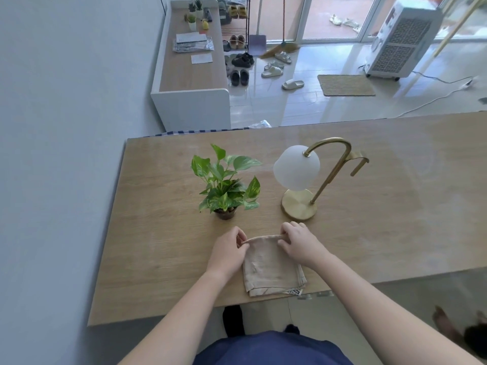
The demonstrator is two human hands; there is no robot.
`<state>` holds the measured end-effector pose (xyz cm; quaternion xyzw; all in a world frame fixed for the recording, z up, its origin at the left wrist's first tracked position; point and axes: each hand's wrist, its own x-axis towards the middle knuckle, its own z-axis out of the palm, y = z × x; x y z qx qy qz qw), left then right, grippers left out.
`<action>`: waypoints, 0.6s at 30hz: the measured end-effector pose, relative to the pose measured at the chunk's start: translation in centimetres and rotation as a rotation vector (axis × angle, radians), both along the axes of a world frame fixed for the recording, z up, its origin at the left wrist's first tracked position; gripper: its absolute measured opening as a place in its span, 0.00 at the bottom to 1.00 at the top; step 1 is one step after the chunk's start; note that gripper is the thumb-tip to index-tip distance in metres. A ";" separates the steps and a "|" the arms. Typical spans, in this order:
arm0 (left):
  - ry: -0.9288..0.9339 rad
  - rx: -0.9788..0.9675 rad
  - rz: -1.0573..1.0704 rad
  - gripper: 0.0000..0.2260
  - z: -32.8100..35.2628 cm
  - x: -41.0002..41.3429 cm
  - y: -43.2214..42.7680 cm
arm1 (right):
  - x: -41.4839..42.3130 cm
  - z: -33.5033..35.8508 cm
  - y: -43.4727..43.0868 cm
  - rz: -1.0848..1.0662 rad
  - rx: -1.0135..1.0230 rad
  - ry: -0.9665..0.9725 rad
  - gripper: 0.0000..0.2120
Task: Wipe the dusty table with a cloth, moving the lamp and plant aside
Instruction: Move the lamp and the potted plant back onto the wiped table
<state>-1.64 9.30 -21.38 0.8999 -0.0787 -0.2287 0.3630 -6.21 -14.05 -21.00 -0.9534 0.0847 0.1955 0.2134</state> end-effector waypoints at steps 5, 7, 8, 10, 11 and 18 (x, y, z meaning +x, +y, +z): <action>0.036 -0.057 -0.031 0.06 0.5 0.4 0.9 | -0.9 0.4 -1.0 -0.065 0.109 0.007 0.07; 0.026 -0.050 -0.046 0.04 1.0 0.1 0.9 | -1.6 1.0 -1.5 -0.090 0.150 0.006 0.14; 0.021 -0.063 -0.042 0.04 1.4 -0.1 0.8 | -2.0 1.4 -1.8 -0.105 0.173 0.006 0.16; 0.010 -0.090 -0.027 0.04 2.5 -1.0 0.4 | -3.1 2.4 -2.7 -0.117 0.230 -0.004 0.14; 0.008 -0.100 -0.024 0.04 3.1 -1.4 0.2 | -3.7 2.8 -3.3 -0.119 0.256 -0.017 0.12; 0.038 -0.180 -0.040 0.04 7.3 -6.2 -3.1 | -8.9 5.2 -8.4 -0.144 0.434 -0.101 0.05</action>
